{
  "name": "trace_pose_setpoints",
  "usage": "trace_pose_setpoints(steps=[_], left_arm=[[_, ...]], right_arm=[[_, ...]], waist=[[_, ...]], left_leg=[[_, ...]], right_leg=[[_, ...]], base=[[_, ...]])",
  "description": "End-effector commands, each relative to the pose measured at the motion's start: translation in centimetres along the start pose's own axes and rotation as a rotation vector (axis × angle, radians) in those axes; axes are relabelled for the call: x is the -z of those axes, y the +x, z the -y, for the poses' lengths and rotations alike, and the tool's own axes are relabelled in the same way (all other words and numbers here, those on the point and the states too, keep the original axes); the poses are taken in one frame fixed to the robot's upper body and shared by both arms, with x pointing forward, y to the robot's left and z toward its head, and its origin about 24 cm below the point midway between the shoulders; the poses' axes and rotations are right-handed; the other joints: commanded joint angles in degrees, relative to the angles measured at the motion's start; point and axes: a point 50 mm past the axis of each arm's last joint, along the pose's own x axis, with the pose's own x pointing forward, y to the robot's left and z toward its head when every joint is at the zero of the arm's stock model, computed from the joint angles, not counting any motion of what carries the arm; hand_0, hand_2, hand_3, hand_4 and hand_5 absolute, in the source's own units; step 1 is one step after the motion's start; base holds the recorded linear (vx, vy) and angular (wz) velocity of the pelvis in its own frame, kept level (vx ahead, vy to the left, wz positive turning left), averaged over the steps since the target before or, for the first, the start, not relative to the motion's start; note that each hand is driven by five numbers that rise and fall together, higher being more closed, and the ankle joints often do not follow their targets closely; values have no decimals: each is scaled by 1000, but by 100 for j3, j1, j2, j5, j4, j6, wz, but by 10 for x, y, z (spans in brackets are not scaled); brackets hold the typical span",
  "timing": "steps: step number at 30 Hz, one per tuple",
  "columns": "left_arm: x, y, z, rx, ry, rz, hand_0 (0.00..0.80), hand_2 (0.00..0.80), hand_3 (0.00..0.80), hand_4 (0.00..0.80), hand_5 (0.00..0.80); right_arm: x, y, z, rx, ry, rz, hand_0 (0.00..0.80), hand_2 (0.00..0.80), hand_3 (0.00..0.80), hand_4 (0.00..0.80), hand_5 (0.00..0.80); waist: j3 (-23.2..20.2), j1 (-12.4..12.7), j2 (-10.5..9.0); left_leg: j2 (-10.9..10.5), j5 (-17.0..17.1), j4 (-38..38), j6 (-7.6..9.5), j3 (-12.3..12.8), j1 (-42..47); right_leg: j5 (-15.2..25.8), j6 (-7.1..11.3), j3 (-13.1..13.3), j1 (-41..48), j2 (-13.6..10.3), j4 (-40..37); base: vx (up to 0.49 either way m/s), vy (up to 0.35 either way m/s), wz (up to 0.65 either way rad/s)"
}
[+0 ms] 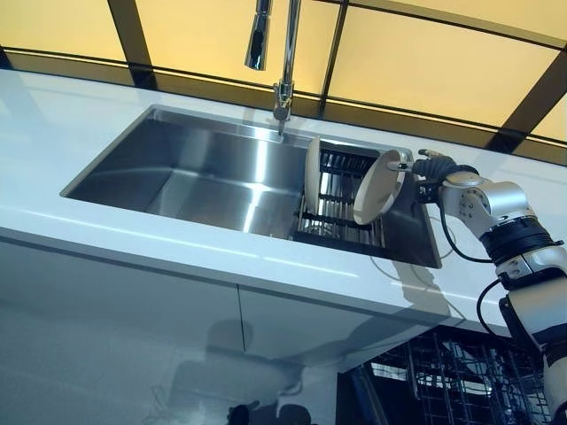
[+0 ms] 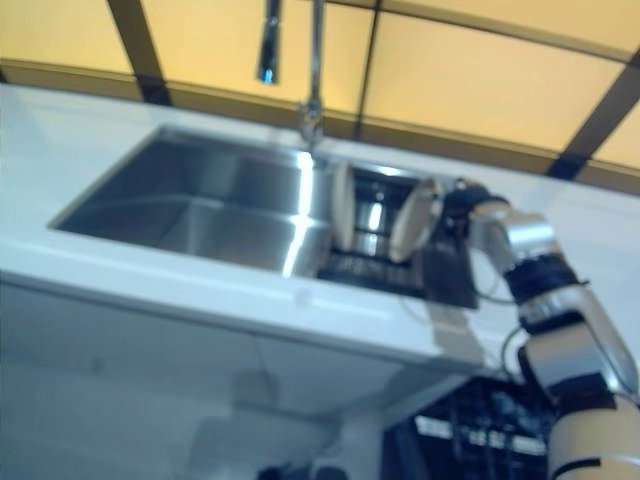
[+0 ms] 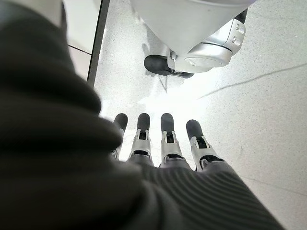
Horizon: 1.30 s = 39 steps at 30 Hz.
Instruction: Take plates into dishwasher
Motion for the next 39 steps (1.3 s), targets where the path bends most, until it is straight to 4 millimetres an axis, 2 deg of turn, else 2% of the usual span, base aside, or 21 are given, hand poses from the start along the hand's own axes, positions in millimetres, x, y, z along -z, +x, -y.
trace_pose_setpoints(steps=[1, 20, 38, 39], left_arm=[[-10, 2, -4, -20, 16, 23, 0, 0, 0, 0, 0], [-20, 2, -2, -16, -20, 58, 0, 0, 0, 0, 0], [-26, 2, -4, -24, -84, 97, 0, 0, 0, 0, 0], [-27, 2, -5, -25, -92, 99, 0, 0, 0, 0, 0]], right_arm=[[-56, -10, 7, 50, -64, 141, 0, 0, 0, 0, 0], [-56, -9, 4, 51, -104, 131, 0, 0, 0, 0, 0], [-59, -7, 20, 124, -111, 95, 0, 0, 0, 0, 0], [-58, -7, 21, 132, -109, 81, 311, 311, 311, 311, 311]], waist=[[131, 112, -74], [337, 157, -116], [518, 287, -224], [517, 296, -238]], left_leg=[[-44, -498, -18, 88, 107, 188], [-56, -474, -18, 101, 49, 73], [-79, -420, -18, 118, -105, -79], [-79, -420, -18, 118, -111, -93]], right_leg=[[-249, 140, -178, 175, -97, 14], [-212, 134, -190, 71, -86, 14], [-177, 134, -326, -15, -84, 14], [-178, 136, -337, -24, -86, 14]], base=[[0, 0, 0], [0, 1, 0], [5, 17, 4], [11, 17, 3]])
